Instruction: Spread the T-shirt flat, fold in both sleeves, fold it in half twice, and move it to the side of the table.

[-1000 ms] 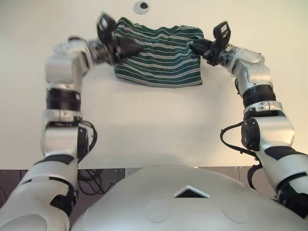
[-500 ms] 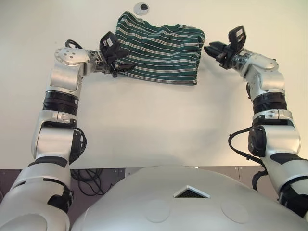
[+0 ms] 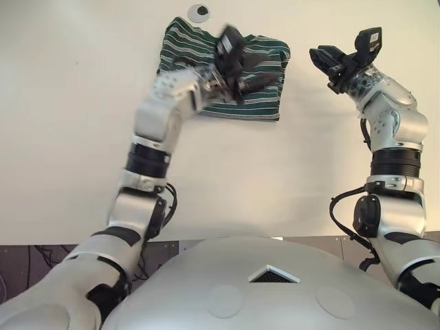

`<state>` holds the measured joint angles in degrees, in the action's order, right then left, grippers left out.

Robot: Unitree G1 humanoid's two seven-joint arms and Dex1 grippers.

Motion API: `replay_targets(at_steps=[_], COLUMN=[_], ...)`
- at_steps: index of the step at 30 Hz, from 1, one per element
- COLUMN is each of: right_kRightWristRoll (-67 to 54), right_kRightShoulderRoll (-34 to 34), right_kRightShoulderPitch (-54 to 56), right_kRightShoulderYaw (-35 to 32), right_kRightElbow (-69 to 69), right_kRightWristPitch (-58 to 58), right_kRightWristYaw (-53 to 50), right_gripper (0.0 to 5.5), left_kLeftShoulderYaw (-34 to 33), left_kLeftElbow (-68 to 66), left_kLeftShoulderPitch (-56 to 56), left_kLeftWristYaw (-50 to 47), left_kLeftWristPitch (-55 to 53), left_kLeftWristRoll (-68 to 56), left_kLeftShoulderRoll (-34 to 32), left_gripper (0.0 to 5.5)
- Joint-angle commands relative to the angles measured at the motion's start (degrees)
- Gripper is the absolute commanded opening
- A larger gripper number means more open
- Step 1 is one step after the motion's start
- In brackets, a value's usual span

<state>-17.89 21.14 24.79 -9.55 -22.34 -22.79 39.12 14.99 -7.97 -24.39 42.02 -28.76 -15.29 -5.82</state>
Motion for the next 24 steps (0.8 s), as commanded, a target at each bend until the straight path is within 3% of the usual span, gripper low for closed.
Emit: replay_targets(at_steps=[1, 17, 20, 24], right_kRightWristRoll=[-0.9, -2.7, -2.4, -3.6], right_kRightShoulderRoll=[0.5, -1.3, -1.0, -0.4], right_kRightShoulderPitch=[-0.3, -3.5, -3.4, -4.1], right_kRightShoulderYaw=[-0.1, 0.2, 0.6, -0.7], right_kRightElbow=[2.9, 8.4, 7.6, 9.5], right_kRightWristPitch=[-1.8, -5.0, -5.1, -6.0], right_kRightWristYaw=[-0.7, -4.1, -4.5, -5.4], right_gripper=[1.32, 1.32, 1.32, 1.32], left_kLeftShoulderYaw=[1.5, 8.3, 12.1, 18.1], left_kLeftElbow=[2.0, -4.0, -2.0, 5.1], left_kLeftShoulderPitch=[2.0, 3.0, 4.0, 7.7], left_kLeftWristYaw=[-6.0, -14.2, -10.7, -3.7], left_kLeftWristPitch=[-1.3, -5.4, -7.0, -7.7], left_kLeftWristRoll=[2.8, 9.7, 11.1, 13.6], left_kLeftShoulderRoll=[2.0, 5.5, 2.9, -6.8], left_gripper=[2.52, 2.52, 2.52, 2.52])
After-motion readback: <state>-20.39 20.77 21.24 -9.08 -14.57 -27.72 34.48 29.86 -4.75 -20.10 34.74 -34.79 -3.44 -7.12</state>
